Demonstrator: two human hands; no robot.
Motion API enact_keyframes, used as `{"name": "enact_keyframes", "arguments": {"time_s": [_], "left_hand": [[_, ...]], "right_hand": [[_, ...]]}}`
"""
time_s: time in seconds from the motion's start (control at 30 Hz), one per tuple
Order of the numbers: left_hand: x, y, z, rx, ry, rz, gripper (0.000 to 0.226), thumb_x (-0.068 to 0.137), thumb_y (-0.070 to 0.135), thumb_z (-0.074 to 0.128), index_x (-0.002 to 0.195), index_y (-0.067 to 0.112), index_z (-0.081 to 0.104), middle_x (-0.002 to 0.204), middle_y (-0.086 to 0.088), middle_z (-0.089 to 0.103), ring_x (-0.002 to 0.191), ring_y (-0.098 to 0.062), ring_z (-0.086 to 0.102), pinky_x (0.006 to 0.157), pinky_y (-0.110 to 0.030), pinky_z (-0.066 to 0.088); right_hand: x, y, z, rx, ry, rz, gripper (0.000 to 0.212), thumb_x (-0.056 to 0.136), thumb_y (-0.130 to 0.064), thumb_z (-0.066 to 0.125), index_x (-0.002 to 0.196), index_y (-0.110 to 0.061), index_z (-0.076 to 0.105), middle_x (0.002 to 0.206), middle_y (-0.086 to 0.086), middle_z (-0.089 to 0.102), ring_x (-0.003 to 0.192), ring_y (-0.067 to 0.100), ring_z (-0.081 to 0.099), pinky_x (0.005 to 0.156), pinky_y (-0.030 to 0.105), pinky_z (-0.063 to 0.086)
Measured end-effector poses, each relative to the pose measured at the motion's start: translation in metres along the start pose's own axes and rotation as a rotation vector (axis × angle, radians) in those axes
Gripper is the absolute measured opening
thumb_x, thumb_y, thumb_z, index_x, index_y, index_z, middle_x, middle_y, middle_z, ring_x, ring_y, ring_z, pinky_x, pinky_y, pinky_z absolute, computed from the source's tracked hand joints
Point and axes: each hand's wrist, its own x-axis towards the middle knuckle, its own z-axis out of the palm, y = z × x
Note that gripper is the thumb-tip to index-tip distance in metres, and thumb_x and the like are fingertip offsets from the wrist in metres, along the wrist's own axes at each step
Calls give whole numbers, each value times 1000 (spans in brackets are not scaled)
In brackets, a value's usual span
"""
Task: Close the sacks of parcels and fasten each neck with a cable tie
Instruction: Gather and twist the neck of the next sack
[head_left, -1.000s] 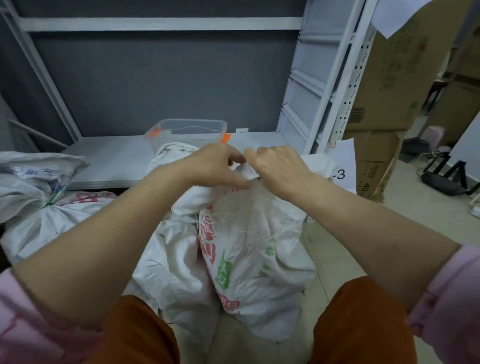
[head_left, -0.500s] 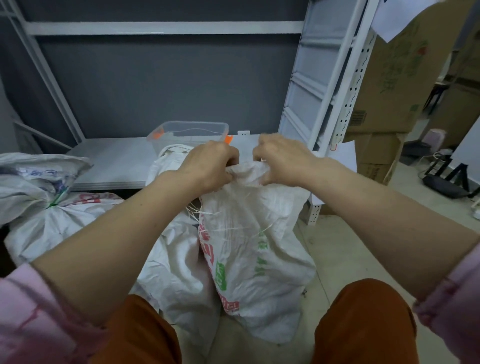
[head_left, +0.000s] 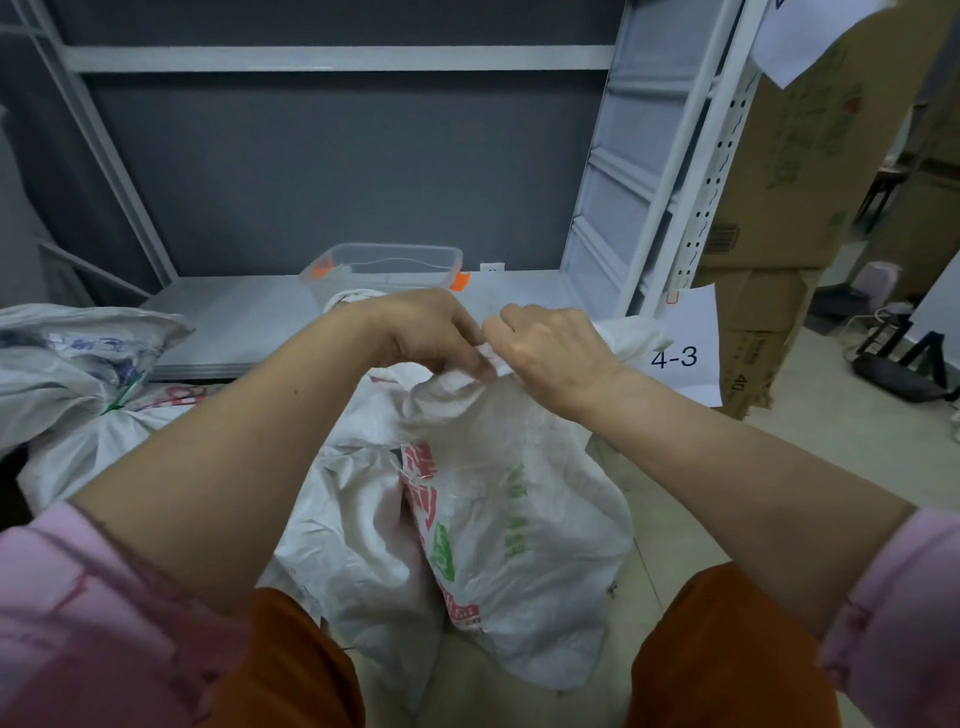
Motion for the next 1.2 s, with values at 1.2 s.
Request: {"name": "enact_keyframes", "arguments": {"time_s": [1.2], "left_hand": [[17, -31, 43, 509, 472, 272, 20, 72, 9, 66, 77, 22, 51, 80, 5, 56, 82, -20, 55, 66, -29, 41]], "right_hand": [[-7, 17, 8, 345, -536, 287, 12, 79, -22, 65, 77, -18, 54, 83, 0, 55, 87, 23, 55, 63, 31, 35]]}}
